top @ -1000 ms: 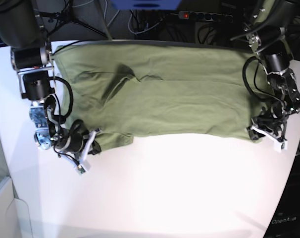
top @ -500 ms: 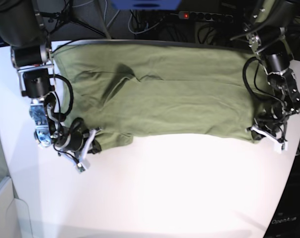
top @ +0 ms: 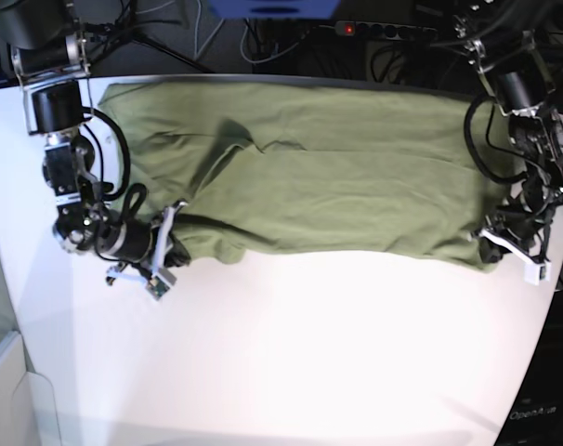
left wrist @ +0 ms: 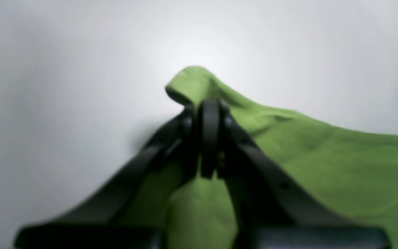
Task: Fold the T-shirt properly
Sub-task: 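Lift the hem with both grippers and fold it toward the collar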
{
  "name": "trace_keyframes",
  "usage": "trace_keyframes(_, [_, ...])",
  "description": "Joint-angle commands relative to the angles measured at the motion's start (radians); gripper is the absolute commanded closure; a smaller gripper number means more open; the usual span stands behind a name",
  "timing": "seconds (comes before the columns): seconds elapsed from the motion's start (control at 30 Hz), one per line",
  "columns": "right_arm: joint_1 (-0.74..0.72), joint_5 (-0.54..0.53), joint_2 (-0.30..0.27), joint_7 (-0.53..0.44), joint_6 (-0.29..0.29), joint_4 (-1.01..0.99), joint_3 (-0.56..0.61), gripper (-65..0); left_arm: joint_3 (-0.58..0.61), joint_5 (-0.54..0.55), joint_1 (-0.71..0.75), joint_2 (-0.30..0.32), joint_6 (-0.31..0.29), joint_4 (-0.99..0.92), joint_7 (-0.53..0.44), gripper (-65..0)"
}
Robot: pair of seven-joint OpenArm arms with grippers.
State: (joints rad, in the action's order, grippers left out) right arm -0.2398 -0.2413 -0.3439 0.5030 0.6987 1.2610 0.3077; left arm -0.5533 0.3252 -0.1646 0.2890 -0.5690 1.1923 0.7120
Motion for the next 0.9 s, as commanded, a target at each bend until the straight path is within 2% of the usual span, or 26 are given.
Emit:
trace_keyframes(0.0, [0.000,-0.022,-0.017,-0.020,-0.001,0.064,-0.011,-1.3,-0.003,0.018,-0.005,0.019,-0.004,0.039,-0.009,-3.3])
trace_keyframes(0.2, [0.150,-0.022,-0.031,0.058,-0.001,0.340,-0.120,-1.3,-0.003,0.027,0.075,0.016,-0.004,0.119,-0.009,-3.3])
trace_keyframes(0.47, [0.356,-0.022,-0.030,0.122,-0.001,0.621,-0.244,-1.3,-0.015,0.144,0.188,0.025,-0.004,0.197,-0.015,-3.3])
trace_keyframes(0.73, [0.529,-0.023,-0.025,0.102,-0.001,0.670,-0.319,-1.3,-0.113,0.216,0.290,0.017,-0.004,0.291,-0.010,-3.3])
trace_keyframes(0.87, [0.613,-0.023,-0.024,0.021,-0.001,0.670,-0.327,-1.3,-0.147,0.231,0.317,0.017,-0.006,0.294,-0.013,-3.3])
